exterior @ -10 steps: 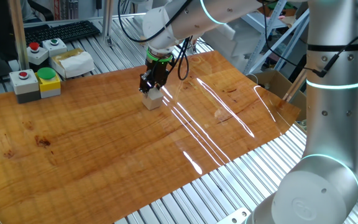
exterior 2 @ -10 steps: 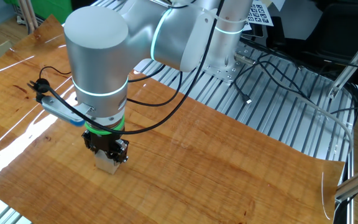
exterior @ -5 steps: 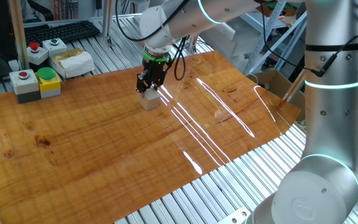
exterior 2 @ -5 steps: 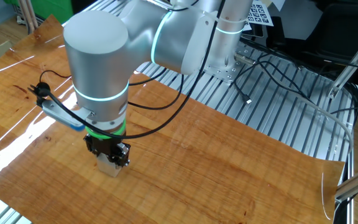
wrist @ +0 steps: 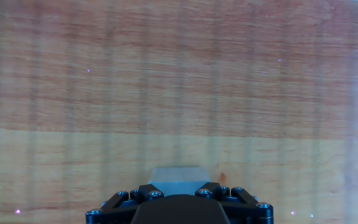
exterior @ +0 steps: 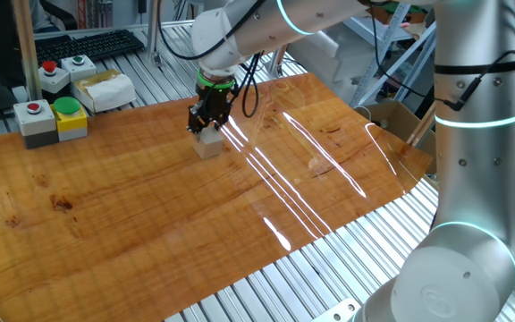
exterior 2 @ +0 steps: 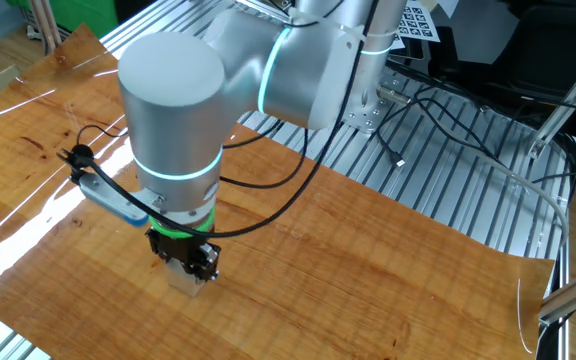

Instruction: Hold a small block with the gripper and sweep it from left to right on the table

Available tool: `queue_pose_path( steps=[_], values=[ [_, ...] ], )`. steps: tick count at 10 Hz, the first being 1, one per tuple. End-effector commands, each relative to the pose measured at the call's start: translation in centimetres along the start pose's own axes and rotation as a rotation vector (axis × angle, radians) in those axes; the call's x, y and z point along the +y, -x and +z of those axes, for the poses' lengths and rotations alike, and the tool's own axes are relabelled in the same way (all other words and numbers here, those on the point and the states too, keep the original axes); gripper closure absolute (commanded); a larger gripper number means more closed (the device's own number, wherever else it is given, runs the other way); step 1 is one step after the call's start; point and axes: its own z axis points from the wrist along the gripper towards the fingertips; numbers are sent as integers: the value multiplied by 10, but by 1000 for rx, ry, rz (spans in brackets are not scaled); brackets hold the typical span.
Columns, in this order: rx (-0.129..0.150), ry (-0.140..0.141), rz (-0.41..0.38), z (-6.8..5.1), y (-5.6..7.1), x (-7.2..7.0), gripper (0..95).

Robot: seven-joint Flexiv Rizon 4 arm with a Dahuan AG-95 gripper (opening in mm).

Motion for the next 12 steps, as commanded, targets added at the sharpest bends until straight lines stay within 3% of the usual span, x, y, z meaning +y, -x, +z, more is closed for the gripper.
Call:
queue_pose_path(
  steps=[1, 3, 6, 7, 8, 9, 12],
  values=[
    [3, -2, 21, 2, 1, 10, 950],
    [14, -2, 41, -2, 3, 23, 950],
    [14, -2, 78, 2, 3, 45, 950],
    [18, -23, 84, -1, 3, 56, 950],
    [20, -24, 76, -7, 4, 60, 950],
    [14, 0, 81, -9, 4, 68, 950],
    [1, 5, 103, -1, -3, 93, 950]
  ],
)
